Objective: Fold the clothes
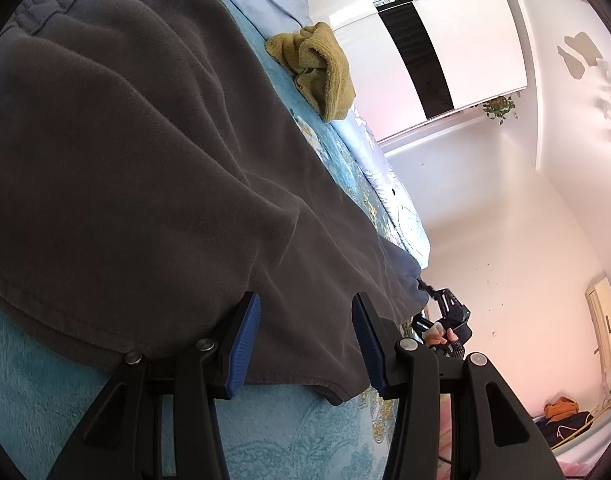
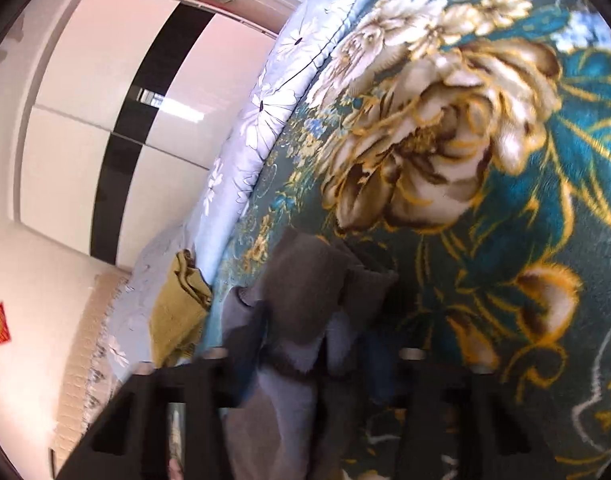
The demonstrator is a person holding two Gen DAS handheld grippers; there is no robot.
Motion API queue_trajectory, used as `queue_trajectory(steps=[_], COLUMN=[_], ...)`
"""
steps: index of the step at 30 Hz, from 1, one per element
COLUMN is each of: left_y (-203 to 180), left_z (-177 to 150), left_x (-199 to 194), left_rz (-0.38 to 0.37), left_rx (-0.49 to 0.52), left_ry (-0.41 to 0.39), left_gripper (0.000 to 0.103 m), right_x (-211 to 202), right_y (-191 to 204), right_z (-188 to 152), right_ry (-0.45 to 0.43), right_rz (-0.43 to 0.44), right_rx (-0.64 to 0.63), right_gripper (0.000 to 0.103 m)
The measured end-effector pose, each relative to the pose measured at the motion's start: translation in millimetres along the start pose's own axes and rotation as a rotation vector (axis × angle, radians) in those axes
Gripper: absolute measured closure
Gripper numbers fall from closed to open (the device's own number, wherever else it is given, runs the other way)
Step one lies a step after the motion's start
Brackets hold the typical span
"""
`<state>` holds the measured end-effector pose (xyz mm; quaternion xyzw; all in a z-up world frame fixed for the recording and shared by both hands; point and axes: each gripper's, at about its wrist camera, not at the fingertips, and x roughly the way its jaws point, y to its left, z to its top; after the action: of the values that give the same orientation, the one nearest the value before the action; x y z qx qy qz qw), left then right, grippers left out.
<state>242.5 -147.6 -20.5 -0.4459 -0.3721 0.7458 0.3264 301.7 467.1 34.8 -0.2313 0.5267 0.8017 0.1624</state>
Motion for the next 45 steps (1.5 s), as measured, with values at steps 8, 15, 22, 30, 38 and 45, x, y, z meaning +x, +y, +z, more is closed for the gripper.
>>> queue_trajectory(steps=[8, 15, 22, 30, 38, 45], left_y=[-0.4, -0.2, 0.1, 1.1, -1.4, -23.2], left_z=[-0.7, -1.8, -1.9, -3.3, -4.8, -11.6], left_x=[-0.3, -0.5, -0.8, -1.8, -2.7, -1.9], left_rz=[0.007, 0.016, 0.02, 0.019, 0.03, 0.055], left_rx=[0.007, 0.016, 0.017, 0.018, 0.044, 0.134], left_ry=[0.001, 0.0, 0.0, 0.0, -0.004, -0.013], left_gripper=[0.054, 0.054, 0.054, 0.054, 0.054, 0.05], right_x=[-54.0, -52.0, -0.1, -5.6, -20.1, -20.5], right_y=[78.8, 199.0, 205.8, 206.3, 209.4, 190.7], right_z=[-43.6, -207.9, -307.1, -340.0, -301.7, -187.1], right_ry=[-0.243, -0.299, -0.063, 0.049, 0.141, 0.021], right_rz=[-0.046, -0.11, -0.16, -0.044, 0.115, -0.085], right_rx=[-0.386, -1.188, -1.495, -1.535, -1.321, -1.004], right_gripper=[0.079, 0.079, 0.079, 0.061, 0.046, 0.043])
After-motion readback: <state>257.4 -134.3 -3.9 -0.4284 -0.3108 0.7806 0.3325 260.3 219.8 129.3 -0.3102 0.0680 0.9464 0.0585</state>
